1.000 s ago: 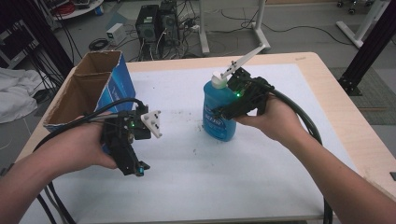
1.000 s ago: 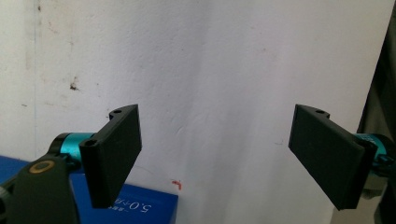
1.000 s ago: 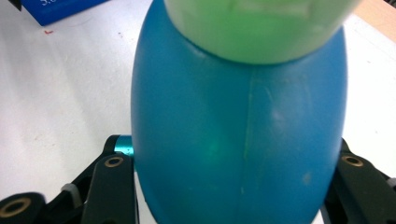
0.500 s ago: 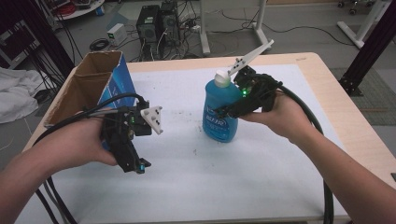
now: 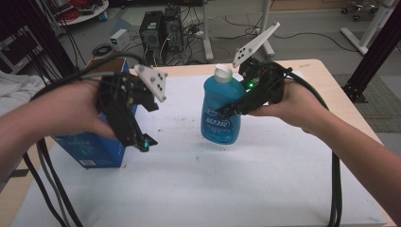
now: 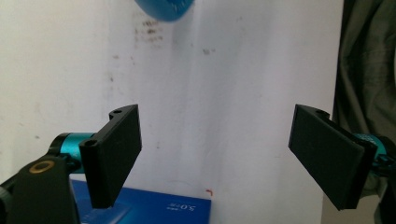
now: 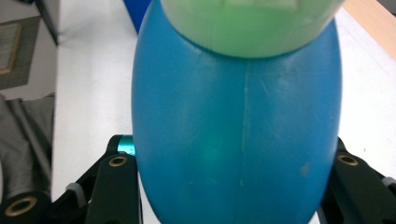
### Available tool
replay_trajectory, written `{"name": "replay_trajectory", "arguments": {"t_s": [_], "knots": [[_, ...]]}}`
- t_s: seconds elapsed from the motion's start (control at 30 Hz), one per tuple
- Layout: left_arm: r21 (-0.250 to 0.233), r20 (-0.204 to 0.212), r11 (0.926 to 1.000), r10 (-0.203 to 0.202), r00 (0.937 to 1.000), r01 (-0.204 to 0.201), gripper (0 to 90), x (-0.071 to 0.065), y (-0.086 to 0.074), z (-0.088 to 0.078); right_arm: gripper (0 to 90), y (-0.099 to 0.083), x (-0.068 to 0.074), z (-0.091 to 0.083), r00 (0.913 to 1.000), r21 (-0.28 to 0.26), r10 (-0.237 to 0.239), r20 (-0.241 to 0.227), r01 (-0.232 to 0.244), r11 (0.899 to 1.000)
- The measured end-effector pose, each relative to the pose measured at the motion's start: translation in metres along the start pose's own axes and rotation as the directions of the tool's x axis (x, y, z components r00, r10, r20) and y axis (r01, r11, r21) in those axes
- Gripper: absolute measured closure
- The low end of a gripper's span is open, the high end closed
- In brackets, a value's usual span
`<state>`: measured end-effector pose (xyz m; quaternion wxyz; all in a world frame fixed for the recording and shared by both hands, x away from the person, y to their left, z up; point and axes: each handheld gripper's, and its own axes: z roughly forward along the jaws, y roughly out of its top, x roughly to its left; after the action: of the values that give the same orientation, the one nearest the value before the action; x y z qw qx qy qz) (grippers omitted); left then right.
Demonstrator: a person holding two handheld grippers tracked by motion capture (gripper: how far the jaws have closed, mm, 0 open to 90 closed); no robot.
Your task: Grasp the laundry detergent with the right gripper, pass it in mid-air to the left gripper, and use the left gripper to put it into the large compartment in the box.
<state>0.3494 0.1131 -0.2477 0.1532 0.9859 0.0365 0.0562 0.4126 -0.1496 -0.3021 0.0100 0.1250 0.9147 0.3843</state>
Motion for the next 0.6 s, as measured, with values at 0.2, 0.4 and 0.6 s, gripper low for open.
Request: {"name": "replay_trajectory", "arguments": {"t_s": [0.2,0.4,0.6], "knots": [[-0.035,-0.010,0.9992,0.018,0.9998,-0.018,17.3,0.012,0.011,-0.026,46.1,0.013,0.000,-0.009,0.9988,-0.002,-0.042,-0.026,0.042,0.999],[-0.080,-0.016,0.9963,0.031,0.9994,-0.032,17.3,0.037,0.030,-0.069,46.1,0.028,0.002,-0.017,0.9938,-0.019,-0.085,-0.072,0.083,0.996],[-0.098,0.028,0.9938,0.056,0.9980,-0.053,17.3,0.053,0.047,-0.081,46.1,0.038,0.005,-0.017,0.9864,-0.025,-0.121,-0.111,0.119,0.993]]}}
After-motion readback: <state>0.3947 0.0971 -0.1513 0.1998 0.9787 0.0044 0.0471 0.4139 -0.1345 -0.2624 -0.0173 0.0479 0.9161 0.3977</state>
